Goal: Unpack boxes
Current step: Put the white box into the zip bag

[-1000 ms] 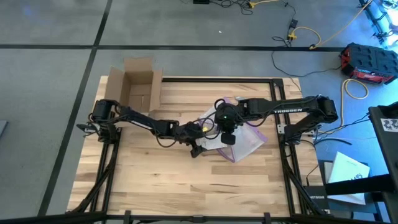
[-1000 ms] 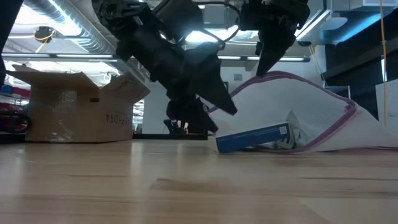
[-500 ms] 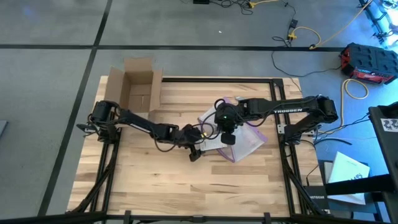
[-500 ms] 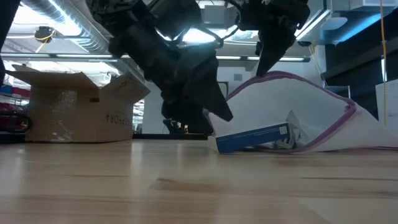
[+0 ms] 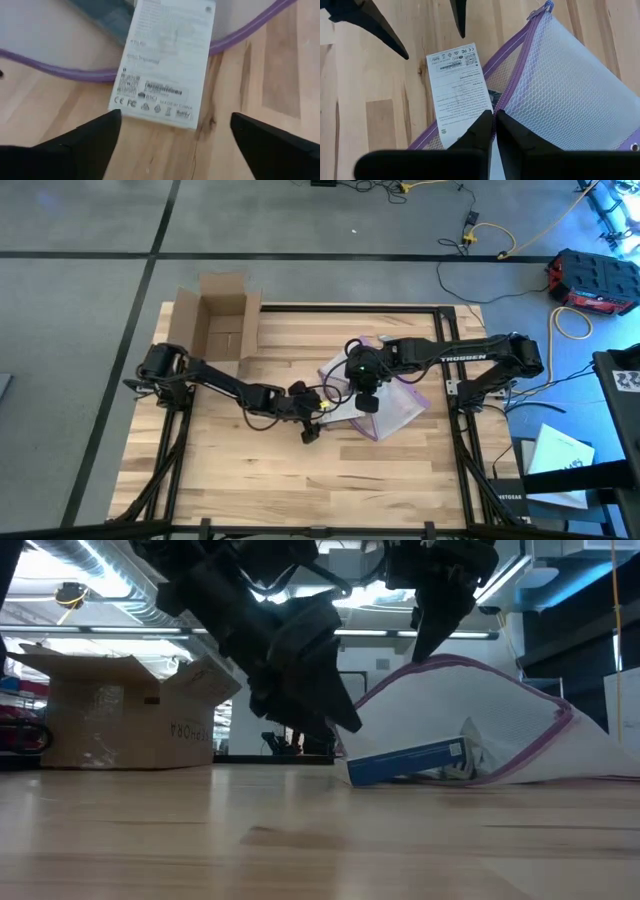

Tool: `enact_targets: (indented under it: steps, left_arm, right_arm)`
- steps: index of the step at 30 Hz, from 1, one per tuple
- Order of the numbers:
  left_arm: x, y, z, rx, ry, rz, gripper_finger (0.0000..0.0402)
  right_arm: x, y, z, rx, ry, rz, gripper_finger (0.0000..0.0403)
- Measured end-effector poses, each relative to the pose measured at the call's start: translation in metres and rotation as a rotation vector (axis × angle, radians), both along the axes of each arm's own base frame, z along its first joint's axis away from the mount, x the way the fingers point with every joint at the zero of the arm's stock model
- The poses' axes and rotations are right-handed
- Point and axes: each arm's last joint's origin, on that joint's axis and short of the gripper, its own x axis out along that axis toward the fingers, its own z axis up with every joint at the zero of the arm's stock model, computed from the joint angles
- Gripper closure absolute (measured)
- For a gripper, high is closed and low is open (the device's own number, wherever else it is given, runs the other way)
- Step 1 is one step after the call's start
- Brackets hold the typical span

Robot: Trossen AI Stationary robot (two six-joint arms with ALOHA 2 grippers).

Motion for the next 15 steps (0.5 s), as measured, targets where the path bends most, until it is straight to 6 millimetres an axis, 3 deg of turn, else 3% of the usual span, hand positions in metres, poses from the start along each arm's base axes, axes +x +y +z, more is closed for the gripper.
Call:
enact_targets:
  steps: [9,15]
  left_arm:
    - [-0.011,0.006,-0.009,0.115,0.172,-0.055,0.0158]
    - [-0.007,0.014,-0.008,0.169,0.152,-0.1,0.0166]
  right_arm:
    - [0.0,0.0,0.0,0.0,0.0,0.0,0.0393]
    - [0.0,0.0,0.0,0.0,0.0,0.0,0.0393]
